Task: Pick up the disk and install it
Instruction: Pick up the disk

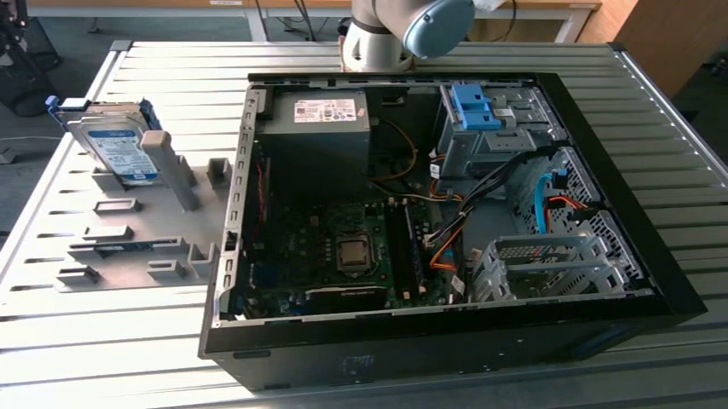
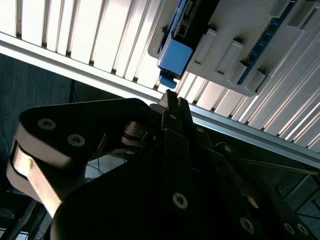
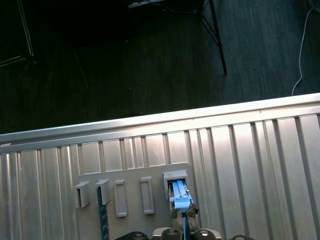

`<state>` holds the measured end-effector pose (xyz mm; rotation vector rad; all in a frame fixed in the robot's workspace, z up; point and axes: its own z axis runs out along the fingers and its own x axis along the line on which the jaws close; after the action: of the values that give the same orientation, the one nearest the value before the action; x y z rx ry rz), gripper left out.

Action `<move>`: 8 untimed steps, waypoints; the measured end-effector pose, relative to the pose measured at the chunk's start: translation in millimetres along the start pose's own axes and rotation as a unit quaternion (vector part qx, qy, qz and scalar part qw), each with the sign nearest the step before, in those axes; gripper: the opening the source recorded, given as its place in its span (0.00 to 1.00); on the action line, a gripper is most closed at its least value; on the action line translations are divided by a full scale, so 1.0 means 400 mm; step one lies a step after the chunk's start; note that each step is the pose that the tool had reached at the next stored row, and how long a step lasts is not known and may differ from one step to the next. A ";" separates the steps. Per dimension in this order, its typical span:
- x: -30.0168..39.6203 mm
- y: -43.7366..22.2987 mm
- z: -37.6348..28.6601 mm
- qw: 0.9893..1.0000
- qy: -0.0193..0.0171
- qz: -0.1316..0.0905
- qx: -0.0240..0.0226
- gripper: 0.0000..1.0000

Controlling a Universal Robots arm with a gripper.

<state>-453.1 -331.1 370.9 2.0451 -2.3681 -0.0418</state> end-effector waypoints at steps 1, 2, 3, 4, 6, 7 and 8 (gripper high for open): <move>0.000 0.000 0.000 1.000 0.000 0.000 0.000 0.17; 0.000 -0.002 0.000 1.000 0.000 0.000 0.000 0.17; 0.000 -0.004 0.001 1.000 0.000 0.000 0.000 0.17; -0.001 -0.008 0.001 1.000 0.000 0.000 0.000 0.17; -0.002 -0.016 0.003 1.000 0.000 0.000 0.000 0.19; -0.003 -0.020 0.004 1.000 0.000 0.000 0.000 0.24; -0.003 -0.024 0.005 1.000 0.000 0.000 0.001 0.24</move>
<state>-443.5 -331.0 368.7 2.0452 -2.3690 -0.0407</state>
